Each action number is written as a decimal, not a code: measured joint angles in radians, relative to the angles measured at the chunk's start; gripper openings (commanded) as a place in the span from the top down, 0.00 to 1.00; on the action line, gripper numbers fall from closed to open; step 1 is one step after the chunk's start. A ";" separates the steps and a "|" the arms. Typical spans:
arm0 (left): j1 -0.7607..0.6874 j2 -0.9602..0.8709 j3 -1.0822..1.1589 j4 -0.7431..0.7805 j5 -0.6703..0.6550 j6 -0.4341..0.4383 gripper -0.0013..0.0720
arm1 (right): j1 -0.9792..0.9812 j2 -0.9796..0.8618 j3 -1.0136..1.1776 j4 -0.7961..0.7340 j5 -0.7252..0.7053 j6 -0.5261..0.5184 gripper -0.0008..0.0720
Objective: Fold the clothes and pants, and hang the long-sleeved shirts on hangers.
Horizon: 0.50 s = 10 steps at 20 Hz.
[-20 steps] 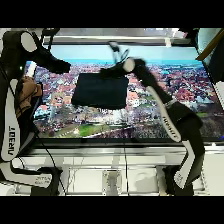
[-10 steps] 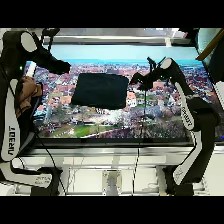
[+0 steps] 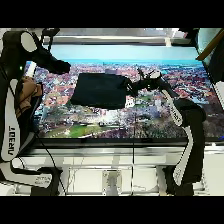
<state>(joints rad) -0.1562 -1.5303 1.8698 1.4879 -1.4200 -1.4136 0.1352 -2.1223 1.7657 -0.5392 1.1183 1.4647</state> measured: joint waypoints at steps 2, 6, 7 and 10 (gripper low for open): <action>0.000 0.000 0.000 0.000 0.000 0.000 0.97 | 0.020 -0.006 -0.001 0.011 -0.013 -0.007 0.63; 0.000 0.000 0.000 0.000 0.000 0.000 0.97 | 0.026 -0.004 0.031 0.013 -0.005 -0.014 0.93; 0.000 0.000 0.000 0.000 -0.001 0.000 0.97 | 0.016 0.002 0.052 0.002 0.010 -0.015 0.93; 0.000 0.001 0.000 0.000 -0.005 0.000 0.96 | -0.061 0.049 0.125 -0.099 0.072 -0.006 0.93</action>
<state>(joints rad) -0.1562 -1.5291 1.8698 1.4879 -1.4250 -1.4136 0.0746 -2.0731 1.8908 -0.6380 1.1900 1.4582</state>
